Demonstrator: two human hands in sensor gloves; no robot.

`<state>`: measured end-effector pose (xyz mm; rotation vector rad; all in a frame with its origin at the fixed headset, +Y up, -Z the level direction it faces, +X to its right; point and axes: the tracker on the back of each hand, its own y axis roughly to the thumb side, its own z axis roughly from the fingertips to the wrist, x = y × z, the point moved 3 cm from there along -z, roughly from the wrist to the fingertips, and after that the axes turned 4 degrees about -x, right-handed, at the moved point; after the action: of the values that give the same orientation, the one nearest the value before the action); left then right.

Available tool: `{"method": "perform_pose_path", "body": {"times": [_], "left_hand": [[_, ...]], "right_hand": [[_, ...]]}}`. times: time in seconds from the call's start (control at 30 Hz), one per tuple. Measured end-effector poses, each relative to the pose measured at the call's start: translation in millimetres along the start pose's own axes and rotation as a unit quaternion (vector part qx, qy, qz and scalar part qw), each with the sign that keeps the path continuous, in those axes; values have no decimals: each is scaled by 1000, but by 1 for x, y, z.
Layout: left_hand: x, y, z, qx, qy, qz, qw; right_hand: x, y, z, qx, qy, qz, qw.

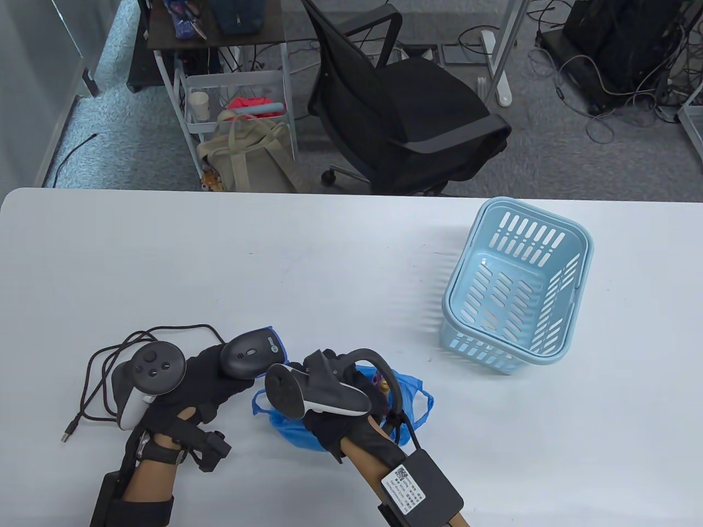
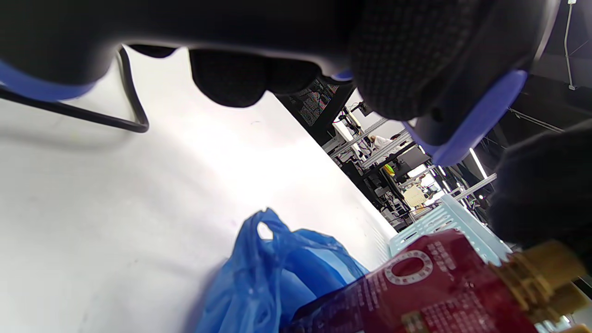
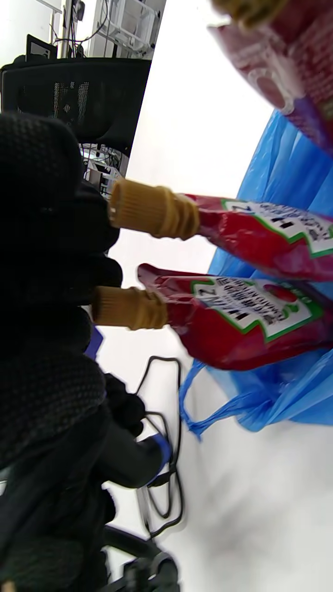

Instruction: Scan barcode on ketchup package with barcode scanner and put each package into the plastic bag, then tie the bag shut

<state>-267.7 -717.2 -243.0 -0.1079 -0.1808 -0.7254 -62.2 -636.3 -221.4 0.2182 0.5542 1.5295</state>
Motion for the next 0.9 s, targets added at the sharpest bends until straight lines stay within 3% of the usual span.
{"method": "perform_pose_path", "body": {"times": [0.23,0.4,0.7,0.9], "left_hand": [[0,-1,0,-2,0,0,1000],[0,-2,-1,-4,-1,0,1000],[2,-3,-1,-9,-3,-6,1000],[2,-4,-1,-12,-1,-9,1000]], "right_hand": [[31,-32,28,-18,-76,-74,994],[35,-70,58,-51,-123,-111,985],[9,-132,104,-128,-163,-92,974],[-23,-155,120,-156,-152,-65,974]]}}
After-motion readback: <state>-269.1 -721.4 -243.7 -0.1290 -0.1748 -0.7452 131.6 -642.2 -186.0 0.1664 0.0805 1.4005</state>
